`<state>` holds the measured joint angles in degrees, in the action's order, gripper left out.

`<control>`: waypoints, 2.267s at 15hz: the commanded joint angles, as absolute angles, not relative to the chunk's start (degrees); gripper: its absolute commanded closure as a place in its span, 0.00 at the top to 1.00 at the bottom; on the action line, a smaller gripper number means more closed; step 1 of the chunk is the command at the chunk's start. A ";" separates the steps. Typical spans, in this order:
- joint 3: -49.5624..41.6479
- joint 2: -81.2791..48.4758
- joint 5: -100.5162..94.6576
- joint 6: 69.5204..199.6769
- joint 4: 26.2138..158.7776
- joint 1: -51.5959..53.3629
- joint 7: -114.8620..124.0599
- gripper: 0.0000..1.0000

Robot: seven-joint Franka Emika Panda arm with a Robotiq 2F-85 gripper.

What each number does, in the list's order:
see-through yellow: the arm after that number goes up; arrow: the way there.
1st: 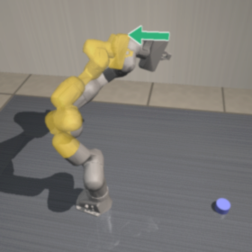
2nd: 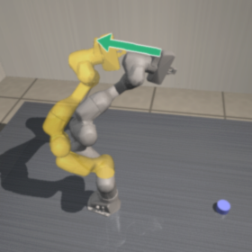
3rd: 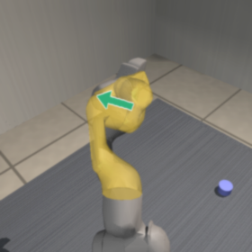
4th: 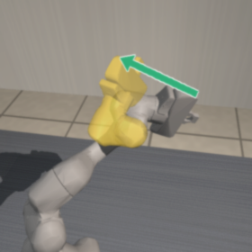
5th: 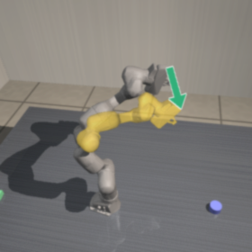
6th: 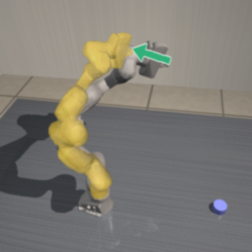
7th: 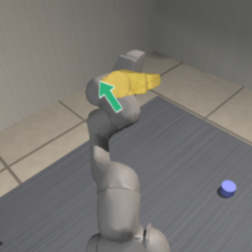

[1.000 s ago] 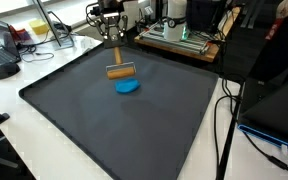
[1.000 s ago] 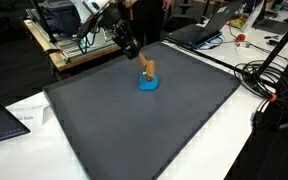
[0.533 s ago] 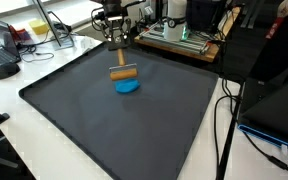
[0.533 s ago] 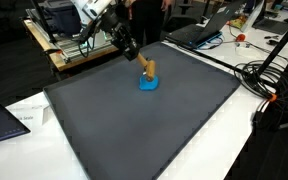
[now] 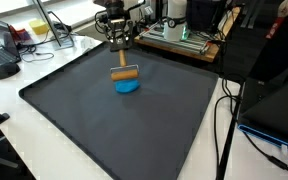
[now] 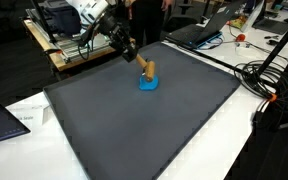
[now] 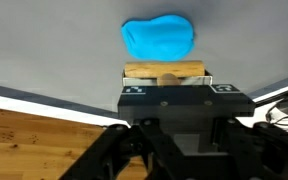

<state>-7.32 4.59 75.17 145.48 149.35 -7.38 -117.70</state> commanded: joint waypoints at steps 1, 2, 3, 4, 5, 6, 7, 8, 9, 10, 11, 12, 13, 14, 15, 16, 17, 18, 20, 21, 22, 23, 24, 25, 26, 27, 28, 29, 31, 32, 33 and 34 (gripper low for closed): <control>-8.04 4.73 79.97 144.43 149.87 -7.66 -122.48 0.22; -8.12 4.58 80.41 144.36 150.01 -7.68 -123.15 0.22; -8.23 4.41 81.05 144.19 150.10 -7.73 -123.77 0.22; -8.30 4.33 81.40 143.87 150.11 -7.89 -124.18 0.22; -8.34 4.07 81.51 143.85 150.06 -7.93 -124.47 0.22; -8.45 3.94 81.78 143.52 150.01 -8.00 -124.92 0.22; -8.44 3.72 82.13 143.63 149.90 -7.99 -125.15 0.22; -8.46 3.60 82.33 143.42 149.78 -7.99 -125.28 0.22; -8.32 3.50 82.12 143.64 149.61 -7.89 -124.98 0.22; -8.24 3.67 81.99 143.62 149.59 -7.83 -125.03 0.22; -8.17 3.99 81.84 143.57 149.54 -7.77 -125.14 0.22; -8.05 4.17 81.50 143.71 149.40 -7.68 -124.95 0.22; -7.96 4.25 81.33 143.80 149.25 -7.60 -124.87 0.22; -7.82 4.32 80.86 143.88 149.07 -7.50 -124.57 0.22; -7.68 4.40 80.74 143.98 148.86 -7.37 -124.43 0.22; -7.53 4.43 80.54 143.99 148.63 -7.27 -124.22 0.22; -7.27 4.47 80.20 144.18 148.34 -7.09 -123.92 0.22; -7.03 4.51 79.80 144.32 148.07 -6.93 -123.57 0.22; -6.04 4.94 77.17 145.57 147.60 -6.21 -121.42 0.22; -5.51 5.29 75.85 145.96 147.39 -5.85 -120.19 0.22; -5.09 5.58 74.67 146.18 147.13 -5.54 -119.41 0.22; -4.61 5.75 73.05 146.56 146.82 -5.20 -117.86 0.22; -4.12 6.06 71.65 146.95 146.46 -4.81 -116.64 0.22; -3.68 6.21 70.05 147.48 146.09 -4.46 -115.07 0.22; -3.24 6.40 67.80 147.80 145.73 -4.13 -112.65 0.22; -2.78 6.50 65.03 148.28 145.33 -3.79 -109.60 0.22; -2.28 6.82 61.91 148.60 144.86 -3.45 -106.06 0.22; -1.74 7.09 58.47 149.12 144.30 -3.12 -101.78 0.22; -0.91 7.64 51.39 149.34 143.16 -2.53 -93.84 0.22; -0.59 7.75 47.79 149.01 142.39 -2.32 -89.68 0.22; -0.34 7.69 43.63 147.71 141.33 -2.31 -84.95 0.22; -0.01 7.51 39.67 147.88 140.39 -2.15 -80.59 0.22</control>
